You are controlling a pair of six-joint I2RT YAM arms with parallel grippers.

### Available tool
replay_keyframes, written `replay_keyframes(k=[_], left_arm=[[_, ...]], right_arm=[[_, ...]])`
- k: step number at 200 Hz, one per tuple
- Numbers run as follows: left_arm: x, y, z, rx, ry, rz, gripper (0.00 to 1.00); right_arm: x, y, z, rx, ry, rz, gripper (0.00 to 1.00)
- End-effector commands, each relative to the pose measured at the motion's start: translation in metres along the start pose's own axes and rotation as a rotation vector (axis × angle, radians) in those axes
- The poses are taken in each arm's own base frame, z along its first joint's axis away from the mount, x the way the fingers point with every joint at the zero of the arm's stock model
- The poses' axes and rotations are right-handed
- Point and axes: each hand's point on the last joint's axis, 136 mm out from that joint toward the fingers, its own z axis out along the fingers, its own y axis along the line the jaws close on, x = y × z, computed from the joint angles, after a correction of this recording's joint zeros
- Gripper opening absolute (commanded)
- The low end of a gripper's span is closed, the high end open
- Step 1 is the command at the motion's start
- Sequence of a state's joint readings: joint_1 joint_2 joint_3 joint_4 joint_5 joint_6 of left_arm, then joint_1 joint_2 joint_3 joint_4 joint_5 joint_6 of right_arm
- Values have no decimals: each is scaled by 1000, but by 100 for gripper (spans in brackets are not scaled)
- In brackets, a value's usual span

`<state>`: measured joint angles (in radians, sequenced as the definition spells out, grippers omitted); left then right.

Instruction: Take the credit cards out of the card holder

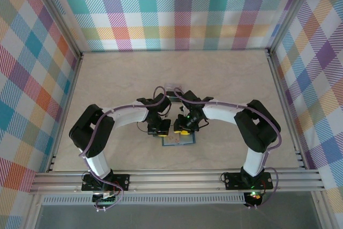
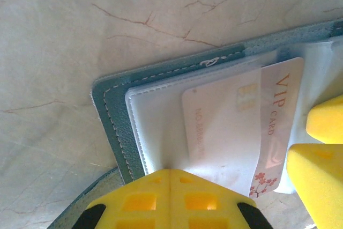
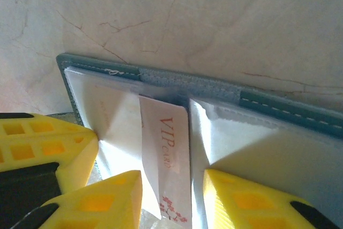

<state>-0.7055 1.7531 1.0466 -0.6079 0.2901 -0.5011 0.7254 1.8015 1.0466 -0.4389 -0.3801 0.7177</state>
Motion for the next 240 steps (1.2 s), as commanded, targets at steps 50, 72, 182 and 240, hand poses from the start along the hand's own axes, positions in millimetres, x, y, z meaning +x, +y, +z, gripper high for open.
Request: replay_keyframes(k=[50, 72, 182, 240], left_arm=[[13, 26, 16, -137, 66, -11, 0], [16, 30, 20, -155, 81, -14, 0], [15, 28, 25, -141, 88, -15, 0], [17, 28, 19, -138, 74, -12, 0]], right_arm=[[5, 3, 14, -85, 42, -24, 27], [5, 10, 7, -114, 27, -35, 25], [5, 34, -5, -245, 15, -73, 14], [-1, -1, -15, -65, -34, -52, 6]])
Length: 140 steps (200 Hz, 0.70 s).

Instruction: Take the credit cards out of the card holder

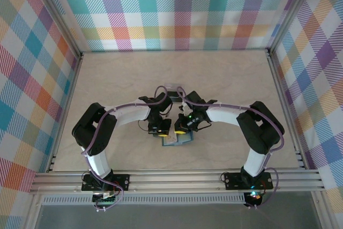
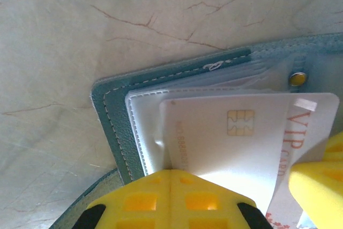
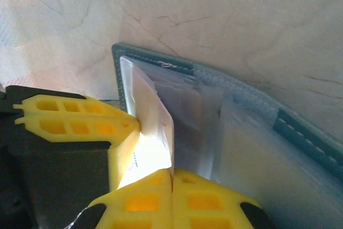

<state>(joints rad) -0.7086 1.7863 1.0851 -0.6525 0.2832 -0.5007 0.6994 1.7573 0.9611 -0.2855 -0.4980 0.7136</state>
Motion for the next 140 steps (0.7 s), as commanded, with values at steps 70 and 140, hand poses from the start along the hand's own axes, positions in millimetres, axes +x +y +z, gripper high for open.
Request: replay_keyframes(k=[70, 140], left_arm=[[5, 7, -5, -50, -20, 12, 4], [-14, 1, -45, -49, -178, 35, 7]], right_arm=[[-13, -19, -69, 210, -92, -101, 3], [-55, 14, -109, 296, -195, -374, 0]])
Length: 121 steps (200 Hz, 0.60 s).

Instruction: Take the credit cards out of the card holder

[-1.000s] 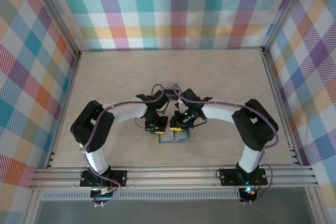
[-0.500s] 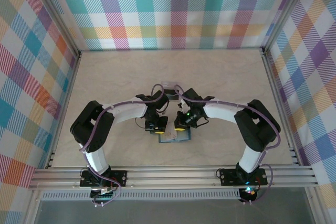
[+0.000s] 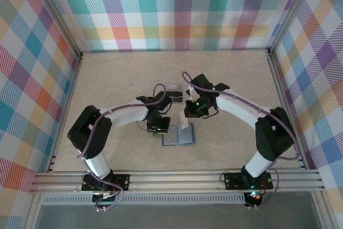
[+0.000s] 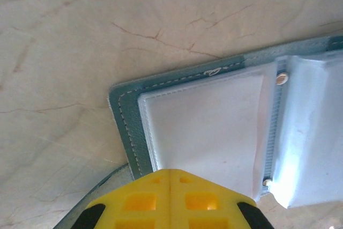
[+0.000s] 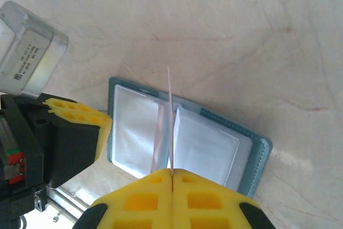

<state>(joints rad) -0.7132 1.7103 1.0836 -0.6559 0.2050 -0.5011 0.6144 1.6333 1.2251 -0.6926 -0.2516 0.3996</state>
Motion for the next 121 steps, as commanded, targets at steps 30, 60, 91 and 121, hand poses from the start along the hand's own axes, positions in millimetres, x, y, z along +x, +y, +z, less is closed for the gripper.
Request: replay_keyframes(k=[30, 60, 91, 121], left_arm=[[-5, 11, -31, -12, -109, -16, 7], [2, 25, -35, -10, -119, -46, 7], [10, 41, -41, -2, -134, -84, 7], [13, 51, -47, 6, -146, -111, 7]], right_arm=[[-50, 8, -17, 90, -74, -383, 0], [-80, 12, -16, 144, -79, -687, 0], [-110, 8, -14, 234, -21, -922, 0], [-126, 13, -8, 241, 10, -1108, 0]])
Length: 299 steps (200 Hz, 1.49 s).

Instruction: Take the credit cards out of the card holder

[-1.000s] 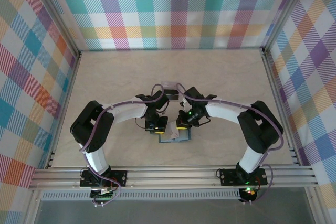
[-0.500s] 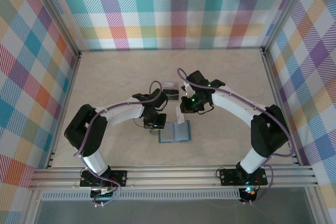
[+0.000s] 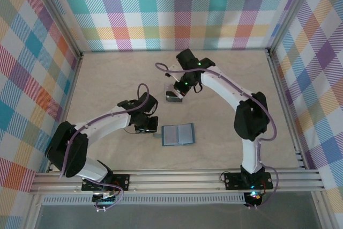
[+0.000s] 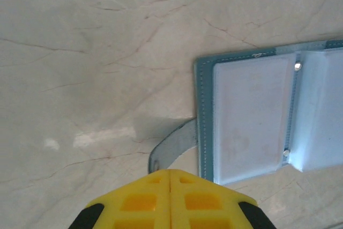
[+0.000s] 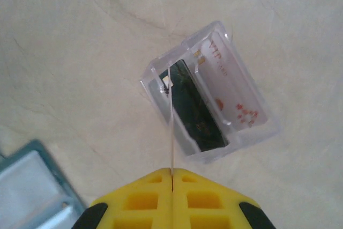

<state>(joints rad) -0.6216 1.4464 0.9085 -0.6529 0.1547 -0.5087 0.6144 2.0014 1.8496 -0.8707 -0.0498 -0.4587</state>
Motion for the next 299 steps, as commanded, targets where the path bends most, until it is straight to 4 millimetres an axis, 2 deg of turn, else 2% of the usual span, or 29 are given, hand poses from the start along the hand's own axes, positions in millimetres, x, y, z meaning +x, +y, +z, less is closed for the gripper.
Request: replay_keyframes(k=[1, 39, 79, 137, 161, 206, 229, 239, 259, 299], left_arm=[[2, 9, -8, 0, -17, -34, 7], [5, 16, -12, -1, -23, -51, 8], [5, 17, -12, -8, -20, -50, 8], [6, 20, -11, -23, -13, -62, 7], [8, 22, -9, -30, -7, -69, 7], [6, 20, -6, -32, 5, -63, 7], [7, 20, -4, -30, 12, -65, 7], [6, 20, -5, -31, 11, -64, 7], [6, 20, -6, -33, 8, -65, 7], [3, 11, -9, 11, -2, -68, 7]], right_arm=[[5, -6, -2, -7, 62, -248, 0], [-7, -12, 2, -8, 56, -420, 0], [-13, -23, 15, 8, 75, -501, 0], [-21, -43, 37, 54, 86, -530, 0], [-16, -47, 49, 45, 102, -519, 0], [-9, -49, 60, 35, 124, -486, 0], [-13, -59, 62, 94, 129, -480, 20], [-18, -67, 61, 135, 120, -478, 25], [-30, -78, 52, 203, 92, -470, 29], [-44, -84, 29, 275, 30, -415, 32]])
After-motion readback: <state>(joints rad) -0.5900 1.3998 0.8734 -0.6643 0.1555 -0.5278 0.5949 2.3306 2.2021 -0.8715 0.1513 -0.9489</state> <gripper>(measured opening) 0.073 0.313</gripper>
